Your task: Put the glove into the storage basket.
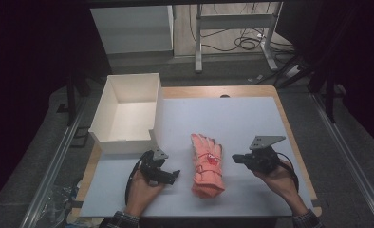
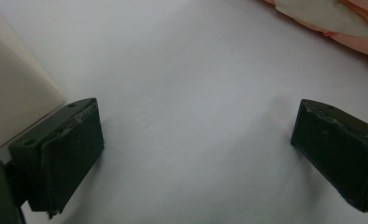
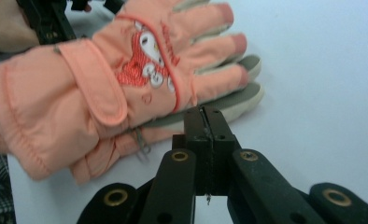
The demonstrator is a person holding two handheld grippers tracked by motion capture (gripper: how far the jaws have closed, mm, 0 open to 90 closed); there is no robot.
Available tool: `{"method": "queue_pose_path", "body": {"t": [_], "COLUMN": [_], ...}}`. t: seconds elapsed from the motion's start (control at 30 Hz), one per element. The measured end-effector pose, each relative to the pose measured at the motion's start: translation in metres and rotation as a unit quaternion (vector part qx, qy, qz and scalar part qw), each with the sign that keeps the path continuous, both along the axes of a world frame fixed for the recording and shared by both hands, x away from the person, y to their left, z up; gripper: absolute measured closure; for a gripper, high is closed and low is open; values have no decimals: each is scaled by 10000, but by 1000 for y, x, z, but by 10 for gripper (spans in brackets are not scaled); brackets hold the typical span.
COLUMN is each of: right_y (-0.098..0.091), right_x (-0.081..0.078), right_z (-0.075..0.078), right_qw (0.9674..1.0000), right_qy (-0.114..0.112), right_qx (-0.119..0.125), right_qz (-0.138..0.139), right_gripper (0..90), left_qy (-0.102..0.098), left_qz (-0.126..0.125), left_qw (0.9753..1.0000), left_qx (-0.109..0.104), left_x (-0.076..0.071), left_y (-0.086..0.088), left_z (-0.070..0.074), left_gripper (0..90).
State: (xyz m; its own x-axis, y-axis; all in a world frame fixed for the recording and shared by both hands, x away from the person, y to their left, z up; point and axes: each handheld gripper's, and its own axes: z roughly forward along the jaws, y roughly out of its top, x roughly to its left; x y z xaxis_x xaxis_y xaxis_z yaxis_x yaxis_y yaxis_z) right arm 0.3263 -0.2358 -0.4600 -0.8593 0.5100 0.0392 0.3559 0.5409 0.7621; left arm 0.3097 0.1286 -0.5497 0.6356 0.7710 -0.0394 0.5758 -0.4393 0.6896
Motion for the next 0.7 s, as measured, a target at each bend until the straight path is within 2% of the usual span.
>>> {"method": "queue_pose_path", "body": {"t": [0.27, 0.33, 0.4, 0.5, 0.7], "right_y": [-9, -10, -12, -15, -19], "right_x": [-13, -19, -21, -26, -36], "right_z": [-18, -23, -26, -31, -38], "right_qw": [9999, 9999, 9999, 9998, 9997], "right_qy": [84, -36, 58, 60, 136], "right_qx": [-34, -64, 26, 17, 149], "right_qz": [-66, -126, -128, -177, -141], "right_gripper": [892, 891, 891, 891, 892], "left_qy": [-1, 1, 1, 2, 2], "left_qz": [-3, -1, -1, 1, -1], "left_qw": [10000, 10000, 10000, 10000, 10000], "left_qx": [5, 3, 1, 0, 0], "left_x": [0, 0, 0, 0, 0], "left_y": [0, 0, 0, 0, 0], "left_z": [0, 0, 0, 0, 0], "left_gripper": [22, 22, 22, 22, 21]}}
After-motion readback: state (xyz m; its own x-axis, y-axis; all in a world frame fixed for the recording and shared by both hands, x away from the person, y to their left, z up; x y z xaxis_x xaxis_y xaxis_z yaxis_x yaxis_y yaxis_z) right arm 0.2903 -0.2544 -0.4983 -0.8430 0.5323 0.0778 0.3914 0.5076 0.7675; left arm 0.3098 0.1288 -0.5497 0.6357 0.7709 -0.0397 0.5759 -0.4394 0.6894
